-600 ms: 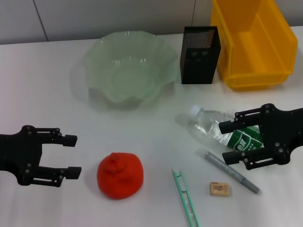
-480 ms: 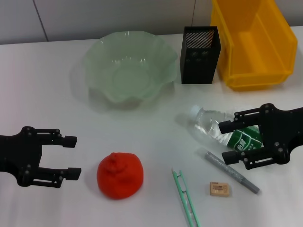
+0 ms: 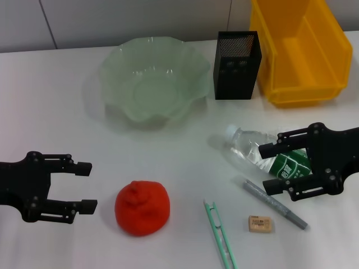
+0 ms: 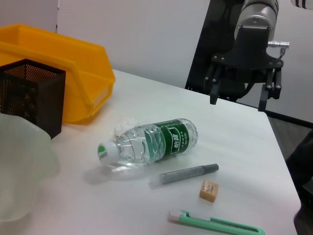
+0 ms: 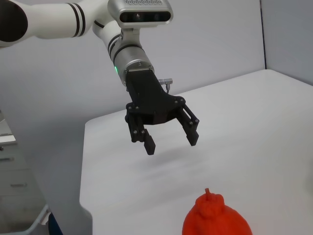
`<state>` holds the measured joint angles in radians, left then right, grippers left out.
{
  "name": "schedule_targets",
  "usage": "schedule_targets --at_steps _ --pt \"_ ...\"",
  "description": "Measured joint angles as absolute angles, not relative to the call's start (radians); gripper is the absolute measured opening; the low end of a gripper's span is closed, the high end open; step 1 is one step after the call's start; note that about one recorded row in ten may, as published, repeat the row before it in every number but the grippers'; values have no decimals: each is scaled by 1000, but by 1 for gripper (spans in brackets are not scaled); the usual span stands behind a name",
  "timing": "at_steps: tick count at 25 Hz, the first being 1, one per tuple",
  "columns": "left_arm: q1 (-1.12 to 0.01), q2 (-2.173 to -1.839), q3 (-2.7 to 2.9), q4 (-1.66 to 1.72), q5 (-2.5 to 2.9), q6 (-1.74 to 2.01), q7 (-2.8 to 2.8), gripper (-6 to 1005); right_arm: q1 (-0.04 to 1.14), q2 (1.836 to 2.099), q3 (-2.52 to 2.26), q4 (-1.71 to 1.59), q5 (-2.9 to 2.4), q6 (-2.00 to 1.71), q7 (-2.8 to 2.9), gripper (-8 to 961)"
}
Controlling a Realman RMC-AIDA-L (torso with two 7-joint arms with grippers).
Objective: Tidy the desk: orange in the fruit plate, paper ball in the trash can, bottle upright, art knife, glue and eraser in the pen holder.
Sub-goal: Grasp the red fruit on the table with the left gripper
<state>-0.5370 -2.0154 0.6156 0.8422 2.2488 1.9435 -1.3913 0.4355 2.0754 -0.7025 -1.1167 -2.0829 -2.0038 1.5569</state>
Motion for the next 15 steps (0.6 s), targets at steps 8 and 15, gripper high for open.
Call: schedule_targets --at_steps 8,15 --pt "-516 -2031 623 836 2253 1873 -1376 780 436 2072 -701 -1126 -2084 -2010 1572 687" --pt "-504 -2065 696 763 2262 1725 -1330 780 443 2074 -700 -1133 -2084 -2010 1590 688"
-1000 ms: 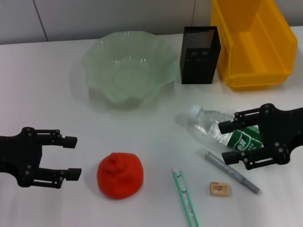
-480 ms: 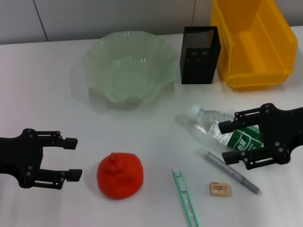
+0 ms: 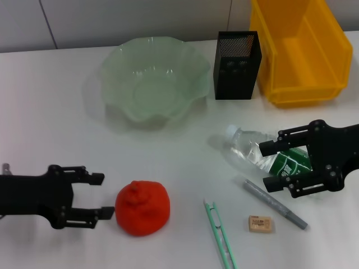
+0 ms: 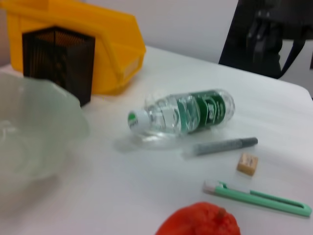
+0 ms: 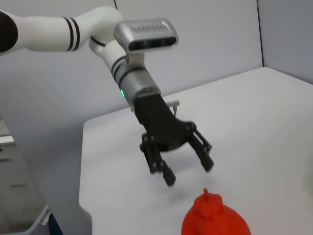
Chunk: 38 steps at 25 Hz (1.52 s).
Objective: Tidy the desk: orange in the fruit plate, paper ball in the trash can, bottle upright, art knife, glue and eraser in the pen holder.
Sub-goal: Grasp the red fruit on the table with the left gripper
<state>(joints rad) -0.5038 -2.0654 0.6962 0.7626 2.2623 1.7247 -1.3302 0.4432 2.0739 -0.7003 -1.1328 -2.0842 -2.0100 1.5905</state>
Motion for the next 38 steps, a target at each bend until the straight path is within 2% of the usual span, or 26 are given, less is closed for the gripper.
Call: schedule_targets --at_steps 20,38 --pt "-496 -2070 704 554 2125 1619 -1152 779 485 2075 -704 -1124 -2083 -2011 1624 687" --pt "-561 -2074 698 339 2120 1473 -975 780 495 2075 -706 -1117 -2083 -2002 1626 688"
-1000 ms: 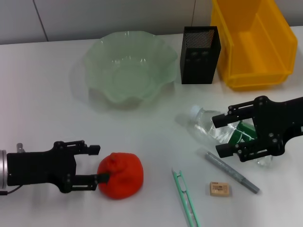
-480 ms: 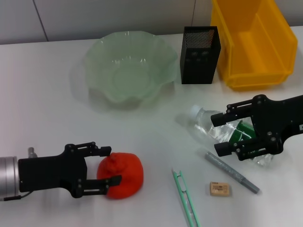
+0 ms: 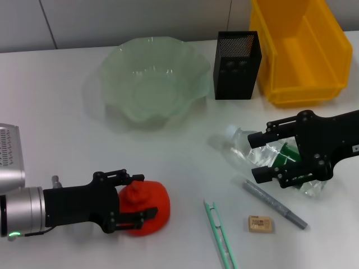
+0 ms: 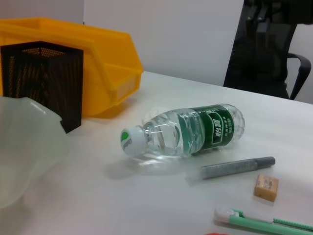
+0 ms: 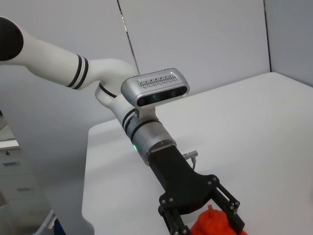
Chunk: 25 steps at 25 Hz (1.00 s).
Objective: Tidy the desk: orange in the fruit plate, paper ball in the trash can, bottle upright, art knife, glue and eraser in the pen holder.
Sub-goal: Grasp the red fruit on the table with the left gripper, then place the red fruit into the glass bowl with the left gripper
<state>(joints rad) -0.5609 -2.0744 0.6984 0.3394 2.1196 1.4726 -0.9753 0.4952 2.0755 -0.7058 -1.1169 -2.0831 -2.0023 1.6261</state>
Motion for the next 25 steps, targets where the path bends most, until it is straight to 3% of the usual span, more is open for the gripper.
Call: schedule_targets --at_steps 9,15,22,25 --pt "-546 -2069 703 348 2094 1486 -948 659 492 2077 -706 -1115 -2083 -1999 1626 688" --pt "-549 -2067 706 357 2099 1503 -958 438 495 2077 -703 -1102 -2083 -1996 1619 688" --pt "-543 -2066 696 473 2089 1604 -1045 294 496 2077 -706 -1101 -2083 -1992 1618 687" --pt "-542 -2066 698 668 2042 1689 -1211 247 497 2077 -706 -1101 -2082 -1991 1617 687"
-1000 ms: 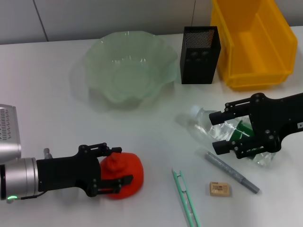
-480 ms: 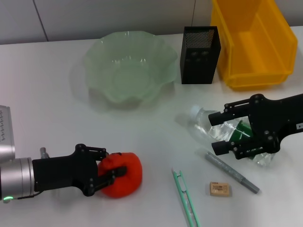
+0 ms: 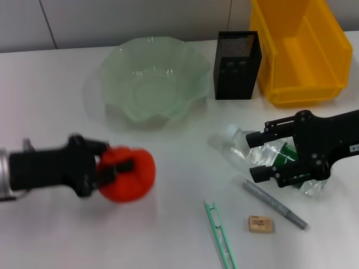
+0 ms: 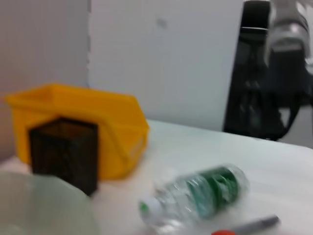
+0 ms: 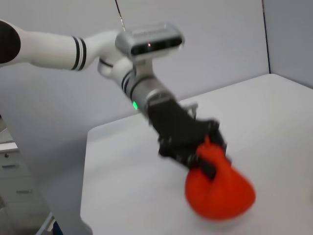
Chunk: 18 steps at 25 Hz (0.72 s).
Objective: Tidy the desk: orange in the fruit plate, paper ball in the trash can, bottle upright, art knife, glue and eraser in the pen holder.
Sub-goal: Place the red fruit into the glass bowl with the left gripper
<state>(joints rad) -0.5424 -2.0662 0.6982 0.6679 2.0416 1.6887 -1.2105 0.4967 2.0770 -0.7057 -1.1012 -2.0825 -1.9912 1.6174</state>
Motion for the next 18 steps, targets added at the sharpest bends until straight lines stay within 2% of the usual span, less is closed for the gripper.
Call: schedule_targets --at_steps 4,7,13,18 --pt "-564 -2067 701 789 2019 1668 -1317 206 494 2077 -706 -1101 -2082 -1991 1616 687" --pt "-631 -2067 704 829 2013 1576 -1415 182 475 2076 -706 -1106 -2086 -1991 1614 687" --pt "-719 -2074 743 801 2009 1432 -1473 149 446 2074 -706 -1110 -2087 -1999 1612 687" --pt "-818 -2077 858 703 1982 1170 -1523 100 420 2073 -706 -1104 -2088 -1999 1600 687"
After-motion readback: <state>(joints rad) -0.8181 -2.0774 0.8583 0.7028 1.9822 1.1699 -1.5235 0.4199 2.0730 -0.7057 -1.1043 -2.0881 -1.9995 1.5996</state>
